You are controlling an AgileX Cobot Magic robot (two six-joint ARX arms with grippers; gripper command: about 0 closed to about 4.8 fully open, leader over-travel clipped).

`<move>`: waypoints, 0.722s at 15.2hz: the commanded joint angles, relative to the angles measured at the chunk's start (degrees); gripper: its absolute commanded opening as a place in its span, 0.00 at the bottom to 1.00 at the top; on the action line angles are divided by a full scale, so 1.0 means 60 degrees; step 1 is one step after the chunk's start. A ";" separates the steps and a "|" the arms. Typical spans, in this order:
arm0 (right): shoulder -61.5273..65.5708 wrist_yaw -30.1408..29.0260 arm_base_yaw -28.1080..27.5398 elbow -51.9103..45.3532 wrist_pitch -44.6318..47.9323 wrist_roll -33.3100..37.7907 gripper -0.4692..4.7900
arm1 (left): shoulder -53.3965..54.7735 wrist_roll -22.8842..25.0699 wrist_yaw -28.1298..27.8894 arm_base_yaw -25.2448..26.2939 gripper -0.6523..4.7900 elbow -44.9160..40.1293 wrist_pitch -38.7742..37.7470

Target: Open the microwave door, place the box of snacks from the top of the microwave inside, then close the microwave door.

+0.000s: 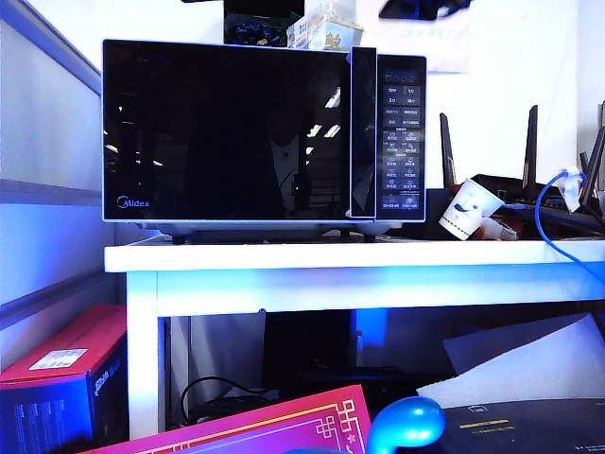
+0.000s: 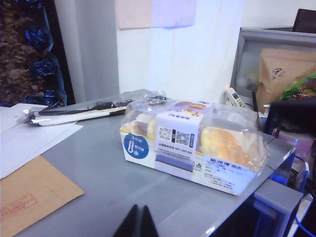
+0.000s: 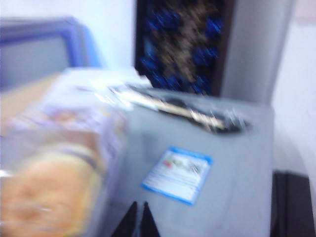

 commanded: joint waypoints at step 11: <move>0.0412 -0.0419 0.0437 0.0044 0.0754 0.0266 0.08 | 0.0656 -0.0681 0.1191 -0.0055 0.11 0.0066 0.1588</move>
